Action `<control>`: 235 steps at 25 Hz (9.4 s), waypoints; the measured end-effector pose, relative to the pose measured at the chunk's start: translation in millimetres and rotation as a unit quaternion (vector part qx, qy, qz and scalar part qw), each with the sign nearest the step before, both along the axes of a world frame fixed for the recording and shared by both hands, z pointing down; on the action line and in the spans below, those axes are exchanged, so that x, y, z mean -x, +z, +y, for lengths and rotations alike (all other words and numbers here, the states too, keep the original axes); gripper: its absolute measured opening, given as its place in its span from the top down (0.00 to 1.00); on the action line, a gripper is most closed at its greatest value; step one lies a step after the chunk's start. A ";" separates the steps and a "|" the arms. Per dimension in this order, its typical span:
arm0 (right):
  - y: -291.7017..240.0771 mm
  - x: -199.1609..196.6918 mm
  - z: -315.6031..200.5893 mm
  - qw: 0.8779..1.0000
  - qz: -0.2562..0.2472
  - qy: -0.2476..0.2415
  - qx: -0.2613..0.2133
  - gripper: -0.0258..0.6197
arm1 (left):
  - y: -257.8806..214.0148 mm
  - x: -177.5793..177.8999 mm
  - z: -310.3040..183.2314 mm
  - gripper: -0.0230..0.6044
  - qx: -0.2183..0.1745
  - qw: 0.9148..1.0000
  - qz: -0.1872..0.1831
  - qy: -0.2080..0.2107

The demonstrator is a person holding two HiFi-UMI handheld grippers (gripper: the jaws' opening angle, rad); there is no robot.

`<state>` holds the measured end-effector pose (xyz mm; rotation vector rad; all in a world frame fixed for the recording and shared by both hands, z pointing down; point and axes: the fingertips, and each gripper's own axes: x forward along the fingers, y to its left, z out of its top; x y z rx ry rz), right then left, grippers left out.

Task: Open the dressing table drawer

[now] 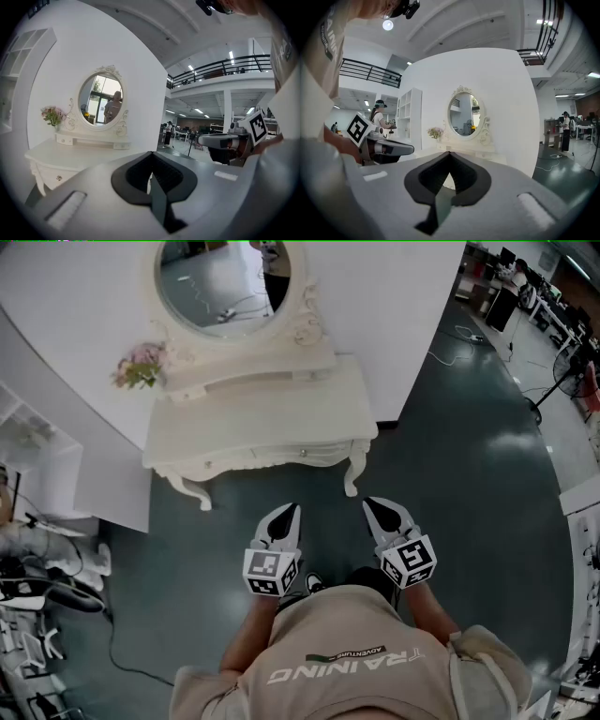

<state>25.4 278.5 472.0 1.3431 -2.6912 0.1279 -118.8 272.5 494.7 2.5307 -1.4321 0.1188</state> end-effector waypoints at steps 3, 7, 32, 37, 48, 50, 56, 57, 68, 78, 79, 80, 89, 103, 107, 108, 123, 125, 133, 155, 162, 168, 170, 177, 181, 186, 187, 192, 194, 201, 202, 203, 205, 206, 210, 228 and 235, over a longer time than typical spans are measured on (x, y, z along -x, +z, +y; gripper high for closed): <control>-4.0 3.7 2.1 1.000 -0.007 0.001 -0.001 0.96 | 0.9 4.0 2.1 0.93 0.003 1.000 0.002 0.000; -2.9 9.3 5.0 1.000 0.000 -0.005 0.007 0.96 | 0.8 11.7 1.3 0.93 0.001 1.000 0.008 -0.008; 26.2 2.1 -41.5 0.997 0.003 -0.003 0.081 0.96 | 40.3 -3.5 -32.7 0.93 0.071 0.997 0.023 -0.004; 28.3 19.0 -86.2 0.997 -0.032 -0.020 0.074 0.96 | 41.4 6.2 -72.6 0.93 0.078 0.997 -0.003 -0.015; 6.3 -12.4 -197.4 0.997 -0.057 -0.031 0.045 0.96 | 2.4 -24.8 -180.9 0.93 0.051 0.998 -0.028 -0.005; 6.2 -18.9 -206.3 0.997 -0.058 -0.036 0.048 0.96 | 0.6 -33.1 -192.2 0.93 0.053 0.998 -0.030 -0.010; 18.2 -40.7 -227.1 0.995 -0.064 -0.050 0.057 0.96 | -0.1 -61.0 -220.8 0.93 0.055 0.998 -0.035 -0.003; 20.1 -43.0 -231.0 0.995 -0.064 -0.051 0.056 0.96 | 1.0 -62.6 -224.8 0.93 0.055 0.998 -0.037 -0.004; 41.5 -65.6 -253.7 0.992 -0.077 -0.044 0.085 0.96 | 9.4 -81.3 -244.2 0.93 0.073 0.997 -0.038 -0.001; 51.4 -48.0 -290.1 0.992 -0.066 -0.031 0.099 0.96 | 28.1 -61.1 -288.7 0.93 0.081 0.996 -0.028 0.003; 48.1 -47.4 -295.7 0.993 -0.064 -0.029 0.096 0.96 | 26.1 -61.0 -296.5 0.93 0.078 0.997 -0.026 0.006; 43.9 -46.4 -301.9 0.993 -0.061 -0.027 0.093 0.96 | 22.6 -60.6 -304.5 0.93 0.073 0.997 -0.024 0.009; -1.5 -6.3 -372.1 0.998 -0.037 -0.019 0.042 0.96 | 4.2 -28.6 -371.0 0.93 0.041 0.999 -0.015 0.018; -2.3 -3.0 -418.9 0.997 0.009 0.064 0.040 0.96 | 36.8 -16.2 -430.5 0.93 0.069 0.995 -0.018 0.070; -2.2 4.2 -422.9 0.997 0.013 0.062 0.038 0.96 | 46.3 -20.4 -438.2 0.93 0.083 0.993 -0.023 0.079; -0.9 4.6 -424.1 0.997 0.017 0.061 0.038 0.96 | 48.1 -21.0 -440.5 0.93 0.086 0.993 -0.022 0.078; 29.7 -28.4 -470.9 0.998 0.017 0.002 0.053 0.96 | 77.9 -47.9 -492.3 0.93 0.142 0.989 -0.045 -0.007; 39.9 -27.5 -474.8 0.998 0.021 -0.014 0.060 0.96 | 87.8 -52.4 -499.6 0.93 0.150 0.987 -0.057 -0.019; 70.9 -42.1 -483.8 0.993 -0.008 -0.034 0.110 0.96 | 133.8 -57.5 -515.6 0.93 0.212 0.973 -0.064 -0.067; 103.5 -90.5 -523.3 0.987 -0.021 0.006 0.158 0.96 | 210.7 -54.0 -558.6 0.74 0.288 0.948 -0.070 -0.118; 108.4 -96.0 -523.1 0.986 -0.019 0.009 0.165 0.96 | 211.3 -57.4 -559.5 0.79 0.278 0.948 -0.085 -0.127; 108.4 -92.7 -521.0 0.986 -0.021 0.004 0.164 0.96 | 211.8 -61.4 -553.8 0.79 0.280 0.947 -0.096 -0.122; 106.5 -90.7 -520.8 0.987 -0.021 0.002 0.161 0.96 | 212.6 -62.3 -547.7 0.79 0.282 0.947 -0.099 -0.120; 97.3 -86.4 -517.4 0.989 -0.021 -0.003 0.148 0.96 | 215.5 -62.2 -531.0 0.79 0.287 0.945 -0.105 -0.116; 98.0 -87.0 -510.1 0.989 -0.018 -0.003 0.150 0.96 | 215.7 -64.0 -524.4 0.79 0.289 0.944 -0.105 -0.115; 98.8 -85.8 -500.8 0.989 -0.020 -0.004 0.149 0.96 | 216.8 -65.0 -515.2 0.79 0.289 0.944 -0.105 -0.116; 99.5 -85.9 -499.2 0.989 -0.020 -0.003 0.150 0.96 | 217.2 -65.2 -513.4 0.79 0.289 0.944 -0.106 -0.117; 101.5 -85.2 -491.1 0.988 -0.022 -0.002 0.150 0.96 | 219.3 -64.6 -506.8 0.79 0.290 0.944 -0.110 -0.115; 100.4 -84.7 -488.8 0.989 -0.023 0.000 0.149 0.96 | 219.5 -63.8 -505.1 0.79 0.289 0.944 -0.112 -0.113; 101.0 -88.2 -486.5 0.988 -0.024 0.011 0.152 0.96 | 218.3 -64.0 -502.1 0.78 0.286 0.944 -0.117 -0.115; 101.4 -88.2 -486.6 0.988 -0.024 0.012 0.153 0.96 | 218.2 -63.6 -501.6 0.78 0.286 0.944 -0.117 -0.116; 101.4 -87.8 -486.4 0.988 -0.024 0.013 0.154 0.96 | 218.0 -62.8 -500.6 0.77 0.287 0.944 -0.115 -0.117; 101.2 -86.2 -484.8 0.987 -0.025 0.012 0.157 0.96 | 217.3 -60.7 -495.6 0.75 0.291 0.943 -0.110 -0.116; 101.3 -85.0 -483.7 0.987 -0.025 0.011 0.159 0.96 | 216.6 -59.0 -492.2 0.75 0.293 0.943 -0.108 -0.116; 103.2 -77.4 -483.5 0.986 -0.023 0.003 0.163 0.96 | 212.4 -47.2 -482.2 0.77 0.294 0.943 -0.100 -0.120; 69.6 -15.6 -479.8 0.990 0.008 -0.027 0.136 0.96 | 131.9 35.5 -465.5 0.94 0.220 0.965 -0.048 -0.137; 34.2 1.6 -484.1 0.993 0.022 -0.050 0.100 0.96 | 47.7 45.9 -479.8 0.94 0.130 0.984 -0.027 -0.119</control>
